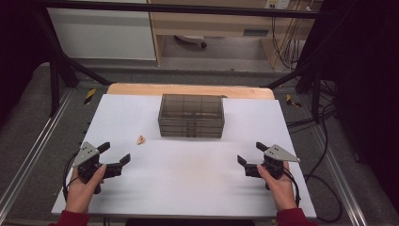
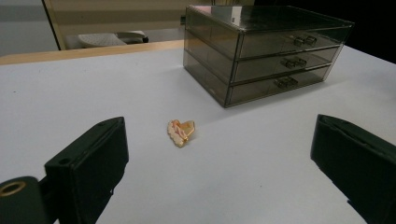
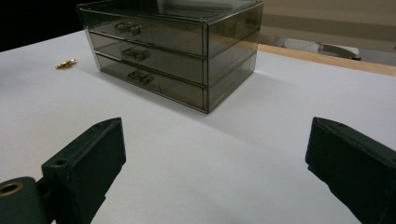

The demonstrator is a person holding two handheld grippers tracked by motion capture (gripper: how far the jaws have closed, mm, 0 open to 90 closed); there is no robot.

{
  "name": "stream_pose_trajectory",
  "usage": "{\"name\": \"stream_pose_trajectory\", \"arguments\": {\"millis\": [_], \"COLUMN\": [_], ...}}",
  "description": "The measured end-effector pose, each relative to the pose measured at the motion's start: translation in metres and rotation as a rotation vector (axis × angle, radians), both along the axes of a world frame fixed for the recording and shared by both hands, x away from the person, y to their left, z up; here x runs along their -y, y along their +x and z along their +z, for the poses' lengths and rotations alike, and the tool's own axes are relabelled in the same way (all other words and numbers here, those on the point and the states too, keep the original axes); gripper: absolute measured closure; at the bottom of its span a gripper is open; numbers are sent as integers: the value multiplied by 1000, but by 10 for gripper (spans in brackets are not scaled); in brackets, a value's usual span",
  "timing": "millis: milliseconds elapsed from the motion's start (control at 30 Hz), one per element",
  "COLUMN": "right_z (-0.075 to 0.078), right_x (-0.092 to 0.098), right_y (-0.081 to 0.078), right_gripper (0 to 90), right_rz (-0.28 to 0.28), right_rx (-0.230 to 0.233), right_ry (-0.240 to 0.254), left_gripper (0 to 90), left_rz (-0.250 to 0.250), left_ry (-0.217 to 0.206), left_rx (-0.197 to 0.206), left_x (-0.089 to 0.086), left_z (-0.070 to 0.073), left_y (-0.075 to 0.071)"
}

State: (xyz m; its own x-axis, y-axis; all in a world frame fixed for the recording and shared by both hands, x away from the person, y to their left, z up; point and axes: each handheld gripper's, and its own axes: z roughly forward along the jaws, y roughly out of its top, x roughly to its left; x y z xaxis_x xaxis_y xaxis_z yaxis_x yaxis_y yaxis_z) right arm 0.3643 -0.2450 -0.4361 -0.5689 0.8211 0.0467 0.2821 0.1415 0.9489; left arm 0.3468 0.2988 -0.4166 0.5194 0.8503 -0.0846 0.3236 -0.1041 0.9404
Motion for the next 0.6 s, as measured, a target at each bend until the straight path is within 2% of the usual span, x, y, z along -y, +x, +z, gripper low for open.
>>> {"name": "stream_pose_trajectory", "arguments": {"millis": [133,267,433,600], "right_z": [1,3,6,6], "right_x": [0,-4,-11,-9], "right_y": [-3,-4,-5,-6], "right_gripper": [47,49,33,29], "right_rz": [-7,10,1,-16], "right_rx": [0,-2,-2,-3], "right_ry": [-1,-6,-36,-21], "left_gripper": [46,47,47,47], "left_rz": [-4,-4,-6,-9], "left_ry": [5,11,11,13], "left_rx": [-1,-5,-8,-10], "left_x": [2,2,2,3], "left_z": [0,0,0,0], "left_y": [0,-1,-2,-1]}}
